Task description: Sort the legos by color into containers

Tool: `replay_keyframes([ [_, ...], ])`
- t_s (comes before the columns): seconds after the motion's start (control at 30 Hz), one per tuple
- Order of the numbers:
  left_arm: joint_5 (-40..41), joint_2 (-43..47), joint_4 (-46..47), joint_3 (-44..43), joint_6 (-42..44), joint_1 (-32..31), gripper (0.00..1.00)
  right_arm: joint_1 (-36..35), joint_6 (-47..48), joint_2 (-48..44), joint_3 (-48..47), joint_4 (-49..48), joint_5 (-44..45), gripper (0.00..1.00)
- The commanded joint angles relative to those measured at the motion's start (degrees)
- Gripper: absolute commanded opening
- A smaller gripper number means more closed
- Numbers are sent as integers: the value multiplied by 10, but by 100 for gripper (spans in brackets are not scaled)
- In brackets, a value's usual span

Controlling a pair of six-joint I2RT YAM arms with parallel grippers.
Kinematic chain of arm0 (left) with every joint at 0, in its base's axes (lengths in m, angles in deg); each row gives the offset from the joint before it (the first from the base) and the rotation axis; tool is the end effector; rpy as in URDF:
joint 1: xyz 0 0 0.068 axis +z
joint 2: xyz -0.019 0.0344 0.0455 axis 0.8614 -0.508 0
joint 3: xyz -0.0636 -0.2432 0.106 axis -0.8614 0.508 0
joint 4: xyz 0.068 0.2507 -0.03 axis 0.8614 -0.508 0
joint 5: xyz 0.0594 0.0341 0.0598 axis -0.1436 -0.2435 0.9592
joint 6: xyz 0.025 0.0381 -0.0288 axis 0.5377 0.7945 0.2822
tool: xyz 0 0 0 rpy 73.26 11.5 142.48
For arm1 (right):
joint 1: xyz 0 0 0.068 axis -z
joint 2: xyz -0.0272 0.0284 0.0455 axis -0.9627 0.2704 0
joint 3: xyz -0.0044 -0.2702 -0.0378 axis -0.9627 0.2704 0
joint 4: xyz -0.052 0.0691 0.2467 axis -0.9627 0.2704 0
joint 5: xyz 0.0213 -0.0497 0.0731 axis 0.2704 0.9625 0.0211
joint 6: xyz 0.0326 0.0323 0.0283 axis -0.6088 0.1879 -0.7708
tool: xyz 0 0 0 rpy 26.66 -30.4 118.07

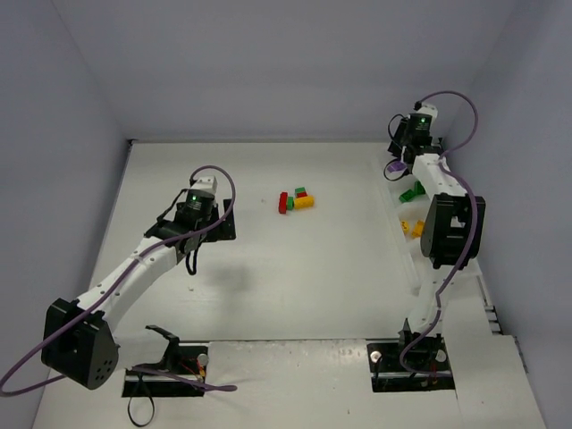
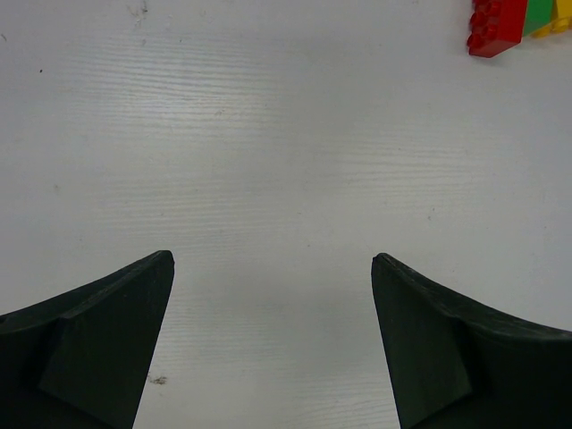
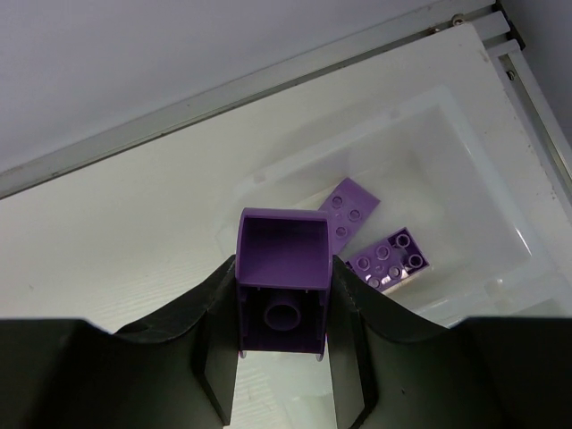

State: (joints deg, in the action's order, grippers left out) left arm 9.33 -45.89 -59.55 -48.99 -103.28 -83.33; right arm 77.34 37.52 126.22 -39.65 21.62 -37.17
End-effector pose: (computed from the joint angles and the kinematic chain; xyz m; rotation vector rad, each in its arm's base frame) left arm 0.2423 -0.1032 0.2741 -0.1034 2.2863 -0.3446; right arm 0.4973 -0.0279 0.2771 0.2917 1.8449 0.0834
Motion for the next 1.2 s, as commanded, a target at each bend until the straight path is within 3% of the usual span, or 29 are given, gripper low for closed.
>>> replay_keyframes([
  [0.0,2,10,9,-29,-17,5,85,6,9,6,-35,-33,7,2],
  [0.17,3,27,7,-16,-33,6,85,15,6,32,-52,-33,6,11],
  [0.43,7,50,3,3,-50,5,85,30,5,58,-81,-27,-12,45],
  [0.6,-2,46,8,2,-54,6,85,30,16,35,-81,-25,-57,56],
  [0.8,-11,29,12,-10,-38,5,85,21,13,-27,-45,-23,-163,57],
  [1.17,-34,-9,22,-37,-13,6,85,-145,24,-74,78,-10,-194,57],
])
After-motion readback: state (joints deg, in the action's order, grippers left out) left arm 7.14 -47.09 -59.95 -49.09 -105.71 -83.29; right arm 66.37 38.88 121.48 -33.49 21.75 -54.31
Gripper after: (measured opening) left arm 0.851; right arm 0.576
